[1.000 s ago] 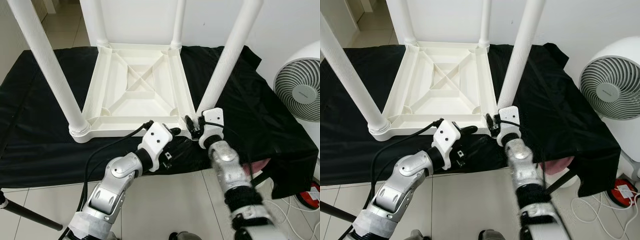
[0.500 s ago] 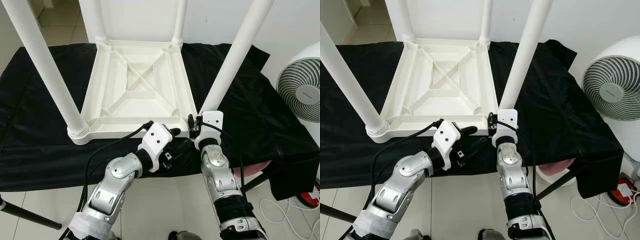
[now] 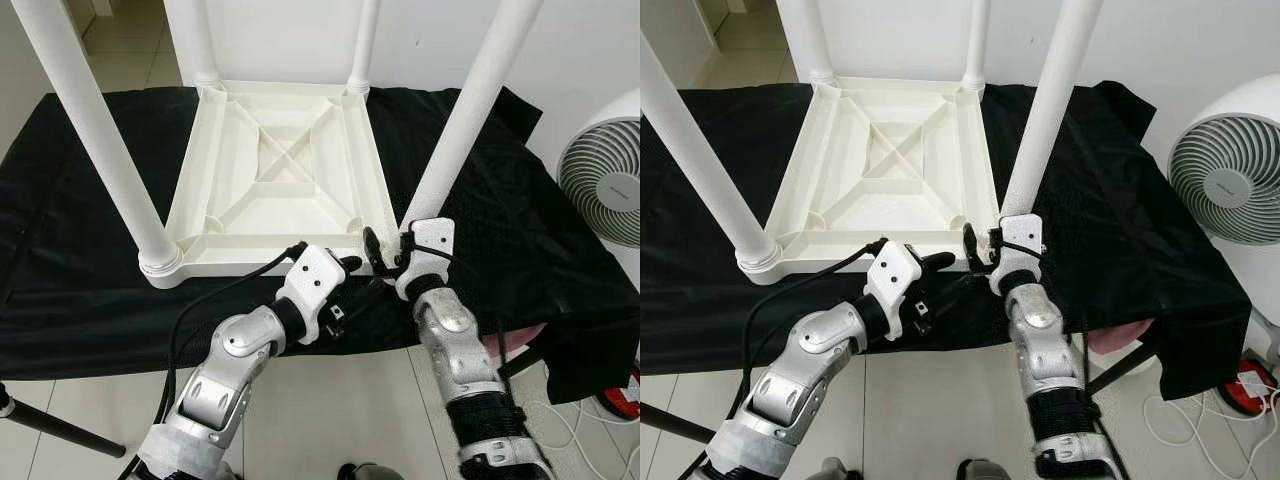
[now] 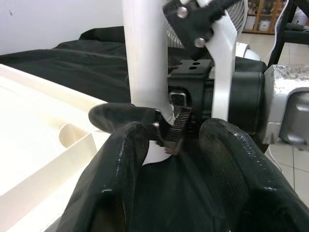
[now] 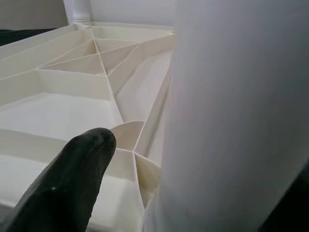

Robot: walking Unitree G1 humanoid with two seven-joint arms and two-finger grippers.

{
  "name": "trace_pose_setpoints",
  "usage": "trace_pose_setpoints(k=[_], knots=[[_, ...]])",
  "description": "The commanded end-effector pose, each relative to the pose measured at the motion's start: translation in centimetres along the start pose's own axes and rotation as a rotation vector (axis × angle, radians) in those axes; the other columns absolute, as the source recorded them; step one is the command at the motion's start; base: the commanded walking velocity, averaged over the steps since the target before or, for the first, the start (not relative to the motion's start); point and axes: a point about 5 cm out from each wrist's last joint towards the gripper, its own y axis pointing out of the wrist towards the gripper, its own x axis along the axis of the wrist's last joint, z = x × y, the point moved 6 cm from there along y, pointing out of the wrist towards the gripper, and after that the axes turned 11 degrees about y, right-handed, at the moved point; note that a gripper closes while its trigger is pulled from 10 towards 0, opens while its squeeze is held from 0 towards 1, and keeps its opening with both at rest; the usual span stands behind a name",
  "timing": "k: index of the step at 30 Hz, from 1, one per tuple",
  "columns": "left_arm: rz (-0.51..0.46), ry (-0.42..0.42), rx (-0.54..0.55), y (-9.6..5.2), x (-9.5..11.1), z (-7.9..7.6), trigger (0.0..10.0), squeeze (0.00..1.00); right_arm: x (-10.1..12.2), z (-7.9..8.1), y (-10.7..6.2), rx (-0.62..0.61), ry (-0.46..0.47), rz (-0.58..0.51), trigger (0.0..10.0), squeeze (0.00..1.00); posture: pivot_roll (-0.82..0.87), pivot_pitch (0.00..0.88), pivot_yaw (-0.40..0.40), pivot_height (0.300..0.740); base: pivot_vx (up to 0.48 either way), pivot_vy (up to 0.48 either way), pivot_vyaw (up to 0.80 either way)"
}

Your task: Building children table

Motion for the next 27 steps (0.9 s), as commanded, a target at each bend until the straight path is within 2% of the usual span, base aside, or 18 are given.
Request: trace_pose_setpoints(k=[1,3,4,5,7,16,17,18,21,27], knots=[[0.019,0.001,0.025,0.0,-0.5,0.1,10.0,0.00,-1.1,-0.6,-0.2,0.101,-0.040,0.058,10.0,0.77,-0.08,0.032,-0.025,0.740,0.000,0.000,0.00],[0.019,0.001,0.024,0.0,-0.5,0.1,10.0,0.00,-1.1,-0.9,-0.1,0.140,-0.068,0.074,10.0,0.77,-0.08,0.028,-0.021,0.740,0.000,0.000,0.00],[0.019,0.003,0.020,0.0,-0.5,0.1,10.0,0.00,-1.1,-1.0,0.0,0.180,-0.097,0.088,10.0,0.00,-0.08,0.028,-0.021,0.740,0.000,0.000,0.00],[0.019,0.003,0.020,0.0,-0.5,0.1,10.0,0.00,-1.1,-1.0,0.0,0.180,-0.097,0.088,10.0,0.00,-0.08,0.028,-0.021,0.740,0.000,0.000,0.00],[0.020,0.007,0.014,0.1,-0.6,0.1,10.0,0.00,-1.1,-1.0,0.6,0.258,-0.140,0.114,10.0,0.00,-0.08,0.023,-0.017,0.740,0.000,0.000,0.00],[0.013,0.010,0.015,0.2,-0.4,0.1,10.0,0.00,-1.1,-0.4,1.3,0.381,-0.203,0.152,10.0,0.00,-0.08,0.019,-0.015,0.740,0.000,0.000,0.00],[0.013,0.009,0.016,0.2,-0.4,0.1,10.0,0.00,-1.4,-0.3,1.4,0.407,-0.216,0.169,9.6,0.00,-0.07,0.020,-0.017,0.740,0.000,0.000,0.00],[0.014,0.010,0.018,0.1,-0.4,0.2,10.0,0.00,-1.6,-0.4,1.5,0.430,-0.230,0.191,0.0,0.00,-0.07,0.021,-0.015,0.740,0.000,0.000,0.00],[0.015,0.011,0.020,0.1,-0.4,0.2,10.0,0.00,-2.1,-0.6,1.6,0.454,-0.242,0.228,0.0,0.00,-0.07,0.021,-0.015,0.740,0.000,0.000,0.00],[0.016,0.011,0.027,0.0,-0.4,0.4,10.0,0.00,-2.2,-1.0,1.6,0.455,-0.218,0.229,0.0,0.00,-0.06,0.031,-0.017,0.740,0.000,0.000,0.00]])
